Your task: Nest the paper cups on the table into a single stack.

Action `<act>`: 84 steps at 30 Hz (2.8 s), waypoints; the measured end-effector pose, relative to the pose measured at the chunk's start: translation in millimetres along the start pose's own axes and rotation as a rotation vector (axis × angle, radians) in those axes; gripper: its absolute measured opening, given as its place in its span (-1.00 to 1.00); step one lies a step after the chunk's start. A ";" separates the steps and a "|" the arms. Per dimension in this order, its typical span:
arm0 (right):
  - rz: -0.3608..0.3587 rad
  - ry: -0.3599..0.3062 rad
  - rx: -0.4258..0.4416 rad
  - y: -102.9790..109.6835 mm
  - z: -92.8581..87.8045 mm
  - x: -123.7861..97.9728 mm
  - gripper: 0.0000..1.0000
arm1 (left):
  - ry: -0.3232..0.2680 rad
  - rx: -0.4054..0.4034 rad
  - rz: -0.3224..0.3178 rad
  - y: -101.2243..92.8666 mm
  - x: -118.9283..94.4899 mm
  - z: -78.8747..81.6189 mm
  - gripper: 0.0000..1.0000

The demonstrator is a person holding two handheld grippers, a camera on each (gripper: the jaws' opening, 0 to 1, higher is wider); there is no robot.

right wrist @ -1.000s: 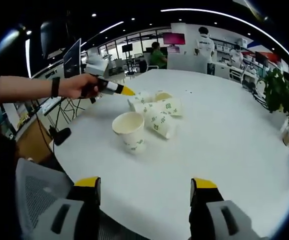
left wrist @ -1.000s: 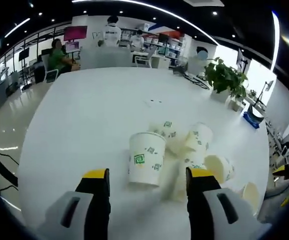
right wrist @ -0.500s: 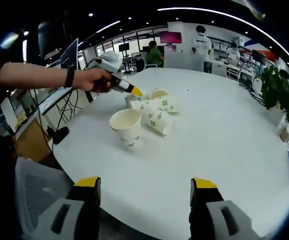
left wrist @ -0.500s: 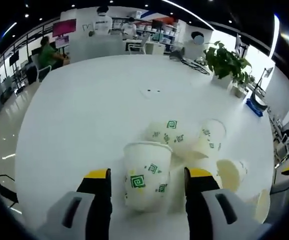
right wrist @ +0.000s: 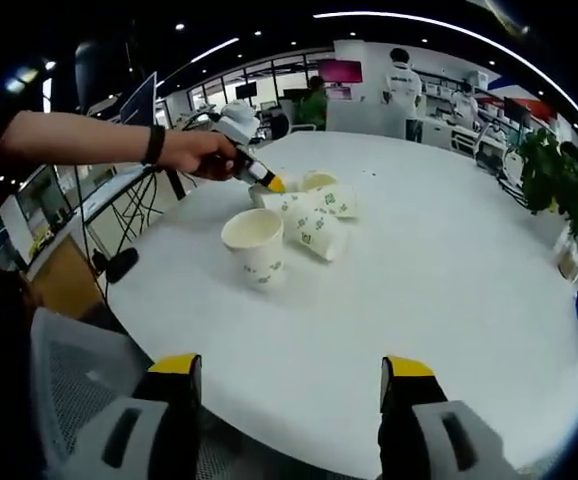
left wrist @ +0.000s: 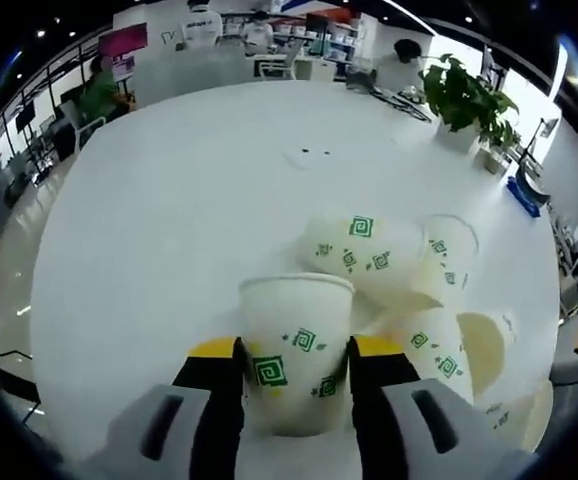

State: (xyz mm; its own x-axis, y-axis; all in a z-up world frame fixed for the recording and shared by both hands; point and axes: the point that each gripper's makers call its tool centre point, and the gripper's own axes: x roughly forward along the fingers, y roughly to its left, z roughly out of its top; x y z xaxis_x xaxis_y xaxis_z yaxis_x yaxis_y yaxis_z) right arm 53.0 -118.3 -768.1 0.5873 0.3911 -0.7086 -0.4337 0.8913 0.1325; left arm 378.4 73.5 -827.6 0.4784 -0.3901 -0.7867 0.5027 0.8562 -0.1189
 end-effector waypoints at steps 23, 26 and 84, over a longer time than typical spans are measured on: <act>0.029 -0.019 -0.011 0.4 12.3 8.7 0.46 | -0.095 0.016 0.030 20.0 -44.7 6.3 -0.28; 0.036 -0.026 -0.013 0.1 18.1 10.2 0.46 | -0.106 0.005 0.026 19.7 -57.1 -0.5 -0.28; 0.333 -0.094 -0.114 35.2 155.4 60.1 0.18 | -0.231 0.533 -0.153 -114.0 -136.5 -48.7 -0.28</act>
State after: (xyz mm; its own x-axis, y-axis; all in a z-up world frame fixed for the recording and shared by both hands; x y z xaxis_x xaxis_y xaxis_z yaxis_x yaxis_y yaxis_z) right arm 179.2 -27.8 -698.3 0.4592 0.6795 -0.5722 -0.6820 0.6824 0.2631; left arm 220.7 45.7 -736.2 0.4867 -0.6101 -0.6253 0.8412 0.5203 0.1471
